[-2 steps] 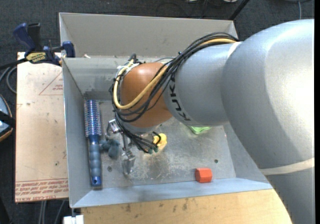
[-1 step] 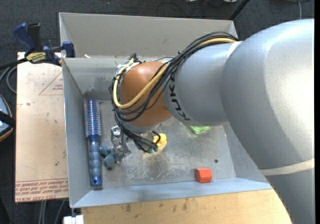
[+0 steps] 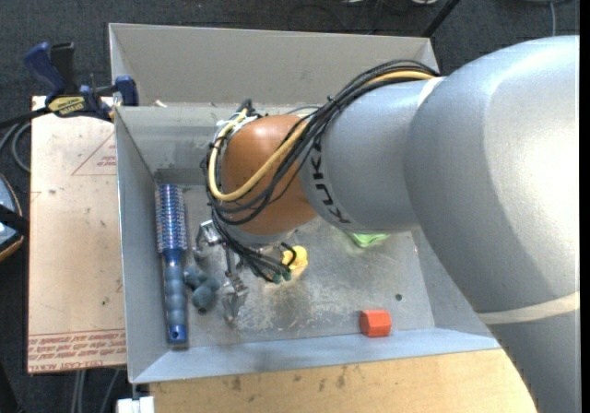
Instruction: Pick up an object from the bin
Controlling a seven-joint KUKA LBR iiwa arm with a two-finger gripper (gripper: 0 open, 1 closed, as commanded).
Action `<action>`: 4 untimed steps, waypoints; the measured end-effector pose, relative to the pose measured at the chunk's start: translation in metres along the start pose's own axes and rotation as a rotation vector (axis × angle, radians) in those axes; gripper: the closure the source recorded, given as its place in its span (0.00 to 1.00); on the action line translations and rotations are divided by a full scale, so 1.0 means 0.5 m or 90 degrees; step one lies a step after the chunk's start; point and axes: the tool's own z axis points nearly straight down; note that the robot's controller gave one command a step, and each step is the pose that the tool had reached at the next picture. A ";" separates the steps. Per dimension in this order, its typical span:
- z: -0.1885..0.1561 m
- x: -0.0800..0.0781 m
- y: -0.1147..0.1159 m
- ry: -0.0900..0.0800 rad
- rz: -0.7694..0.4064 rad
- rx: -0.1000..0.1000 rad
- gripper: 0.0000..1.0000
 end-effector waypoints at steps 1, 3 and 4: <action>-0.003 -0.001 0.000 0.000 0.000 0.000 1.00; -0.003 -0.002 0.000 -0.002 0.000 0.000 1.00; 0.000 0.000 0.000 0.000 0.000 0.000 0.00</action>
Offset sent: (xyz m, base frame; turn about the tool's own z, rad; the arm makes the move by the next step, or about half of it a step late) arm 0.0000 0.0000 0.0000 0.0000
